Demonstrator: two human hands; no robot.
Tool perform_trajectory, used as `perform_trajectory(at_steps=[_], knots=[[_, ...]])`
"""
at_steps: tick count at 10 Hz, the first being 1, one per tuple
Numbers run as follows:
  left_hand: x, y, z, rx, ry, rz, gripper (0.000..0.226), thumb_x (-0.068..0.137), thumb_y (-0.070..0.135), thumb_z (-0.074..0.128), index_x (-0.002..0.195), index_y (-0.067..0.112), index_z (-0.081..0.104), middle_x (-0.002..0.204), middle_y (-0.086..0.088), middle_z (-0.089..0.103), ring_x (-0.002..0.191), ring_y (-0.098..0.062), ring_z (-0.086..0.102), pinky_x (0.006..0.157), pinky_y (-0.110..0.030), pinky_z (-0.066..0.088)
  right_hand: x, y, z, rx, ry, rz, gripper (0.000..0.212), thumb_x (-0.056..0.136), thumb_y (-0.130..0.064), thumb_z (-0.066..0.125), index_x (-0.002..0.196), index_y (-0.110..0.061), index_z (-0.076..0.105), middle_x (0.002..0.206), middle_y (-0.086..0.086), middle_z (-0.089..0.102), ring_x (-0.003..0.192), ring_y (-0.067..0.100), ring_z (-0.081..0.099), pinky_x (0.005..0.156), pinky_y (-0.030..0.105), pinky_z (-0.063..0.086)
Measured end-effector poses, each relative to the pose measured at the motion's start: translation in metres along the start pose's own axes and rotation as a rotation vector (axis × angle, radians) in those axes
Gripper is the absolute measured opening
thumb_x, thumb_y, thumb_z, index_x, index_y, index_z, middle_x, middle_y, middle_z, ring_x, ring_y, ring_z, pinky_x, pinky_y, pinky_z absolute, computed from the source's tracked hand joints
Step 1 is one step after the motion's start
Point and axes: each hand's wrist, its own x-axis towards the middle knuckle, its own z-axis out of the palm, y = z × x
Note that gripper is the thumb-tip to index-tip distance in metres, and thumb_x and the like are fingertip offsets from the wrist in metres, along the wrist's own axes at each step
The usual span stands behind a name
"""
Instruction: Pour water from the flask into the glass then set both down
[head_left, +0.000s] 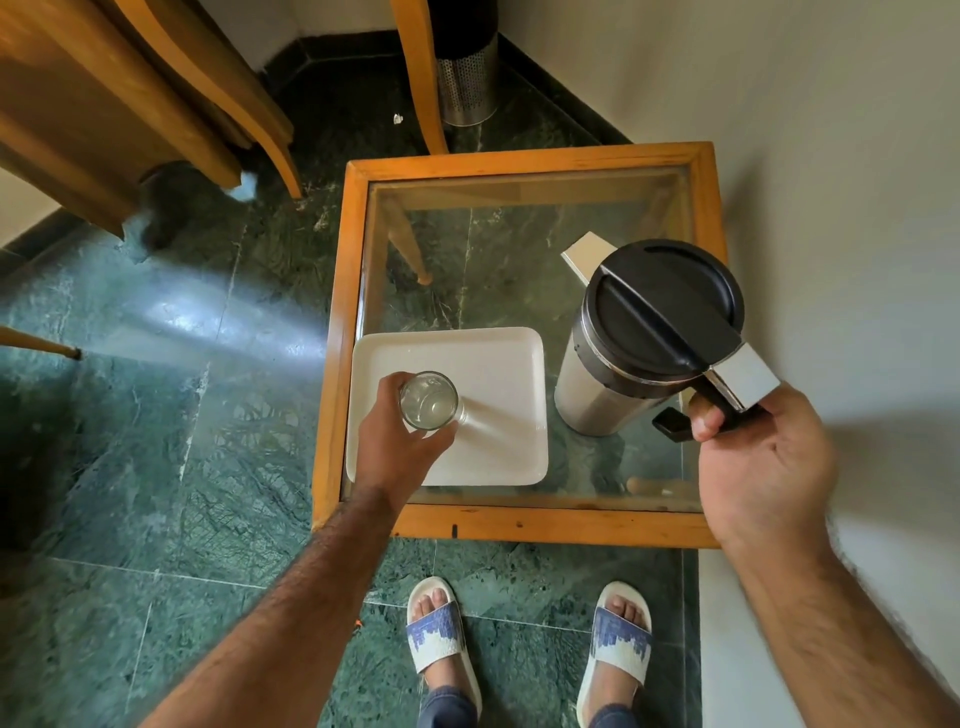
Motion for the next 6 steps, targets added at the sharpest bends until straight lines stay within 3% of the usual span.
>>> perform_trajectory(at_steps=[2, 3, 4, 5, 6], knots=[[-0.001, 0.001, -0.001, 0.052, -0.008, -0.002, 0.070, 0.071, 0.025, 0.094, 0.127, 0.028, 0.052, 0.114, 0.009, 0.067, 0.097, 0.000, 0.063, 0.064, 0.002, 0.045, 0.000, 0.008, -0.016, 0.026, 0.047, -0.035, 0.053, 0.093, -0.015, 0.034, 0.063, -0.026, 0.076, 0.055, -0.014, 0.057, 0.055, 0.006, 0.047, 0.057, 0.018, 0.040], [-0.002, 0.003, -0.002, 0.083, -0.015, 0.000, 0.071, 0.072, 0.029, 0.093, 0.128, 0.029, 0.050, 0.115, 0.008, 0.068, 0.097, -0.009, 0.066, 0.068, -0.007, 0.046, 0.000, 0.011, -0.021, -0.011, 0.038, -0.059, 0.053, 0.093, -0.015, 0.033, 0.063, -0.027, 0.075, 0.055, -0.015, 0.056, 0.055, 0.006, 0.046, 0.059, 0.019, 0.040], [-0.004, 0.004, -0.001, 0.144, -0.049, -0.001, 0.074, 0.076, 0.033, 0.091, 0.134, 0.027, 0.046, 0.120, 0.004, 0.067, 0.109, -0.022, 0.066, 0.081, -0.026, 0.048, 0.000, 0.011, -0.021, -0.067, 0.003, -0.079, 0.045, 0.091, -0.018, 0.036, 0.062, -0.027, 0.070, 0.056, -0.013, 0.055, 0.057, 0.009, 0.045, 0.059, 0.022, 0.039], [-0.012, 0.025, -0.009, 0.272, -0.102, 0.013, 0.101, 0.080, 0.052, 0.084, 0.157, 0.015, 0.031, 0.157, -0.009, 0.049, 0.145, -0.029, 0.046, 0.112, -0.036, 0.044, -0.003, -0.002, -0.014, -0.150, 0.047, -0.115, 0.031, 0.100, -0.034, 0.041, 0.084, -0.024, 0.067, 0.069, -0.012, 0.065, 0.068, 0.009, 0.059, 0.059, 0.023, 0.048], [-0.017, 0.058, -0.025, 0.418, -0.018, 0.199, 0.116, 0.085, 0.074, 0.062, 0.165, 0.006, 0.013, 0.174, -0.012, 0.019, 0.161, -0.026, 0.015, 0.130, -0.041, 0.018, 0.000, -0.032, -0.002, -0.416, 0.073, -0.330, 0.039, 0.105, -0.048, 0.042, 0.125, -0.021, 0.062, 0.116, -0.015, 0.073, 0.104, 0.008, 0.069, 0.078, 0.034, 0.058]])
